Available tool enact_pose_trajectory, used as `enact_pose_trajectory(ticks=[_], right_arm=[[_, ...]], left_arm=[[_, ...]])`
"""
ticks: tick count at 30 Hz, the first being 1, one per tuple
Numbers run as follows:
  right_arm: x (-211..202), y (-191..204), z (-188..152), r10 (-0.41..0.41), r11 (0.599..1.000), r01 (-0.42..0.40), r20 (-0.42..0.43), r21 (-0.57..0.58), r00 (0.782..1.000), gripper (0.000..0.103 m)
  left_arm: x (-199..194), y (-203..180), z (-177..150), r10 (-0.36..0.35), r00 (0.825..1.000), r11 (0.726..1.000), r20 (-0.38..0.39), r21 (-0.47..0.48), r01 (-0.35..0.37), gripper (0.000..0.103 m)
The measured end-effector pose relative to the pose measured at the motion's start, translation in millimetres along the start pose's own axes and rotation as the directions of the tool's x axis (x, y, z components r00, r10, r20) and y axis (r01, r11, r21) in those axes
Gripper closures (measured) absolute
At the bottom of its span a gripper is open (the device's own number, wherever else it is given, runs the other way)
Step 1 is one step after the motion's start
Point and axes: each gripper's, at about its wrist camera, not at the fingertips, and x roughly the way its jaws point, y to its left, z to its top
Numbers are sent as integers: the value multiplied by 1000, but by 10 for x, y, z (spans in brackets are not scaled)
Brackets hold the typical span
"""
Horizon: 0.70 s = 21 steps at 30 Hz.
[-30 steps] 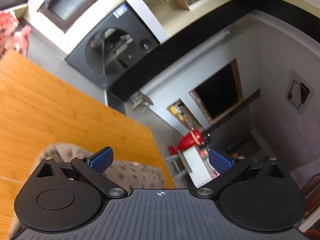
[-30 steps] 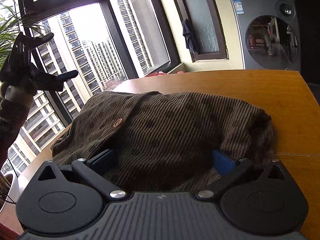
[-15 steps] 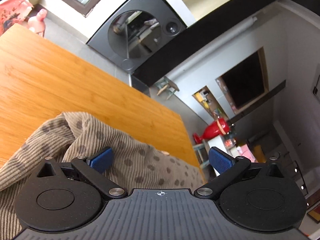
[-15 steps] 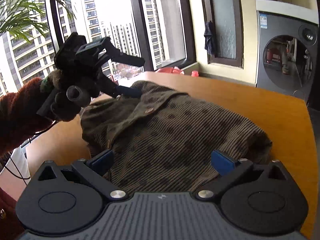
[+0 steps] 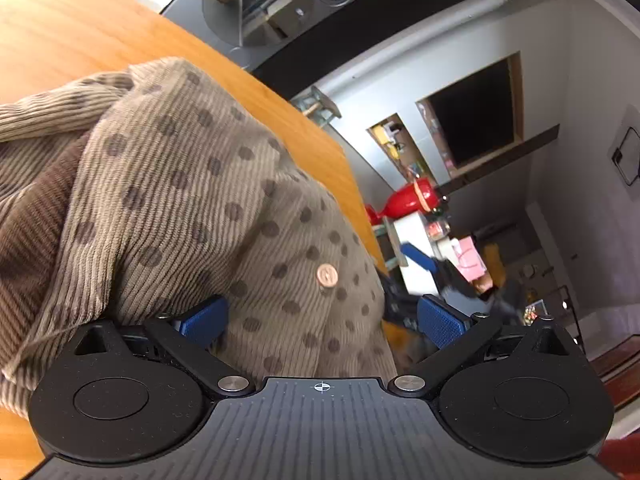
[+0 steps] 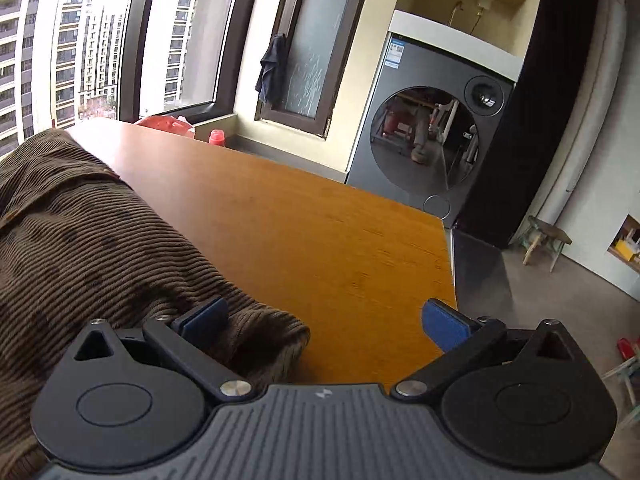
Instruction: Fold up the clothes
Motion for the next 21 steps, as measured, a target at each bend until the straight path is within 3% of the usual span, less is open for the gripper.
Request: enact_pose_trajectory(ticks=[2, 5, 8, 9, 11, 14, 16, 17, 18, 21], right_arm=[[-136, 31, -60, 10, 1000, -10, -8, -26, 1000, 0], [-350, 103, -163, 95, 995, -97, -44, -34, 994, 0], [-538, 218, -263, 199, 978, -204, -102, -39, 975, 0], [-600, 209, -237, 220, 974, -223, -83, -37, 972, 0], [-726, 178, -168, 257, 966, -258, -33, -32, 966, 0], [-837, 69, -38, 294, 955, -295, 55, 16, 954, 0], [-787, -105, 92, 287, 945, -303, 133, 120, 949, 0], [-694, -160, 132, 261, 946, -283, 143, 161, 955, 0], [-572, -159, 146, 247, 947, -267, 131, 175, 960, 0], [-423, -98, 100, 248, 950, -260, 83, 175, 965, 0]], left_arm=[[87, 70, 234, 12, 1000, 1000, 25, 1, -12, 0], [181, 118, 582, 60, 994, 998, 95, -4, -60, 0], [186, 68, 819, 175, 964, 984, 201, 4, -180, 0], [170, 40, 865, 173, 961, 984, 214, 7, -179, 0], [78, -77, 856, 47, 976, 998, 211, 32, -54, 0], [33, -317, 667, -147, 979, 984, 145, 118, 130, 0], [206, -490, 442, -147, 987, 977, 67, 164, 134, 0], [314, -525, 328, -111, 994, 980, 21, 168, 106, 0], [405, -524, 209, -72, 997, 983, -22, 169, 75, 0], [502, -474, -109, -7, 998, 973, -57, 230, 20, 0]])
